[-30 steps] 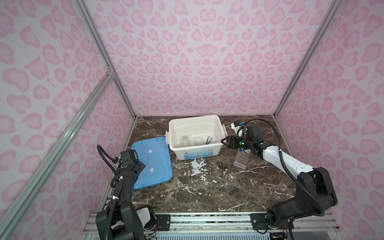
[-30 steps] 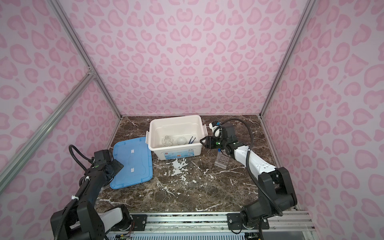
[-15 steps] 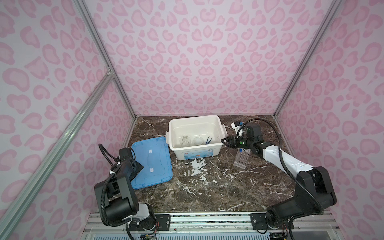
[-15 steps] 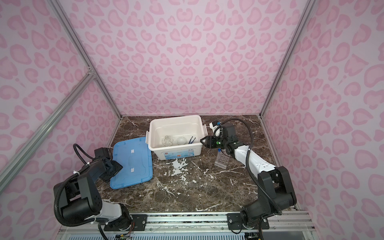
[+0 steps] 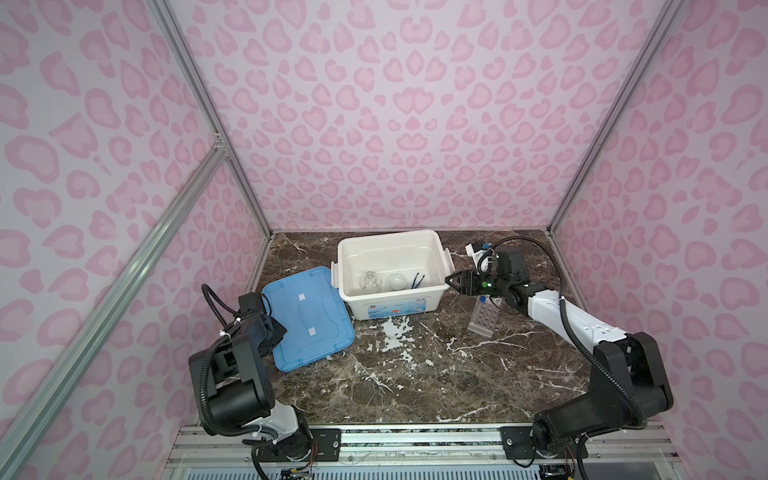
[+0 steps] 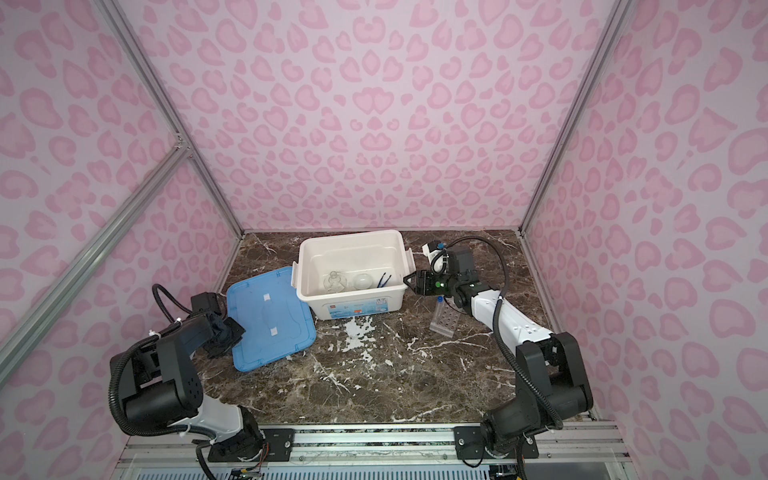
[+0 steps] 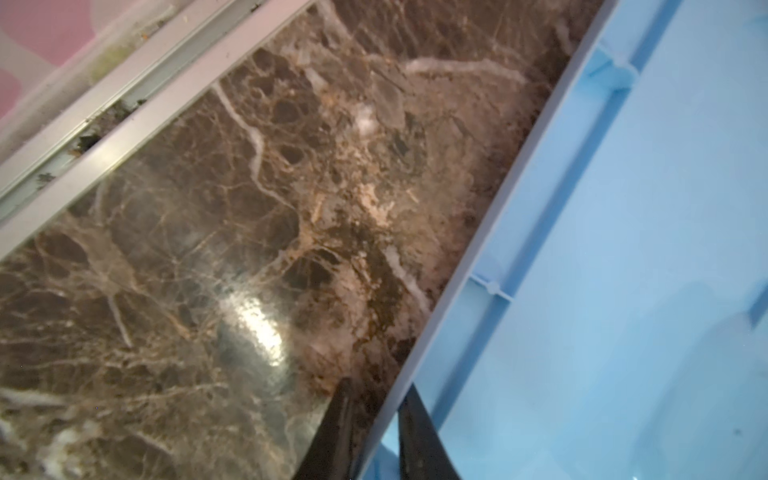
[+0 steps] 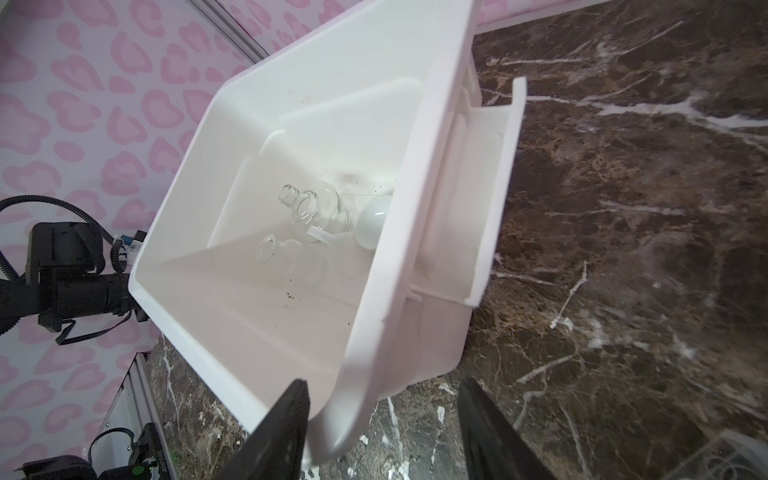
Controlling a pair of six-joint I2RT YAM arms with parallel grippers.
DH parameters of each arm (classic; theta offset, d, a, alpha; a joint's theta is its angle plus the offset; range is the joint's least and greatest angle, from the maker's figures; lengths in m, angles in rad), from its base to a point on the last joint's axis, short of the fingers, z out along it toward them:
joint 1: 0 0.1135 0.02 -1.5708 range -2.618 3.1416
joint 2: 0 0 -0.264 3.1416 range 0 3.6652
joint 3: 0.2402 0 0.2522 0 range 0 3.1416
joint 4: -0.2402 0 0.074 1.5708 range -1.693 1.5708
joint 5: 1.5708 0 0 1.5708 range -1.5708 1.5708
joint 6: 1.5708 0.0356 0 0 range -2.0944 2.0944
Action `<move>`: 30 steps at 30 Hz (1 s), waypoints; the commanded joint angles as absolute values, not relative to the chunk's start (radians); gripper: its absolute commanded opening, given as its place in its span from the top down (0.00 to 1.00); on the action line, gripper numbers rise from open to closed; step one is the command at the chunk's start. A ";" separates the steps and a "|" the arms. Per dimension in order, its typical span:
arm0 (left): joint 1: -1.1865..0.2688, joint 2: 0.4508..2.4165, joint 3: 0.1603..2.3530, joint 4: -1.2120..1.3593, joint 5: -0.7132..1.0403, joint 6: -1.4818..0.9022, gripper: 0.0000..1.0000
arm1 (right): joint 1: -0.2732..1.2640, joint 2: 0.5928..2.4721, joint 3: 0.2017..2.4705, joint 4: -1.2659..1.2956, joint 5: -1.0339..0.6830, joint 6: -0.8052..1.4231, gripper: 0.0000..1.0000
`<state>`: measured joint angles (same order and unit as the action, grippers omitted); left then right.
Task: Organize the chemistry lab equipment
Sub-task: 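Grasp the edge of the blue lid nearest the robot with the left gripper, then lift the blue lid on edge and swing it over the bin with the left gripper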
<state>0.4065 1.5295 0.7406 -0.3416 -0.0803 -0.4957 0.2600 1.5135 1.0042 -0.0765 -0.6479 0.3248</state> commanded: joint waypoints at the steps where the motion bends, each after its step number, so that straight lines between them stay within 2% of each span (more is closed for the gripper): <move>1: 0.389 1.547 0.751 -0.376 -0.049 -0.490 0.84 | 0.256 1.517 1.004 -0.077 -0.641 0.325 0.41; 7: 0.356 1.531 0.763 -0.389 -0.066 -0.477 0.96 | 0.256 1.520 1.005 -0.078 -0.640 0.325 0.41; 19: 0.307 1.406 0.786 -0.436 -0.084 -0.467 0.96 | 0.255 1.533 1.014 -0.089 -0.632 0.317 0.41; 30: 0.299 1.126 0.841 -0.536 -0.131 -0.483 0.96 | 0.256 1.526 1.012 -0.056 -0.650 0.340 0.41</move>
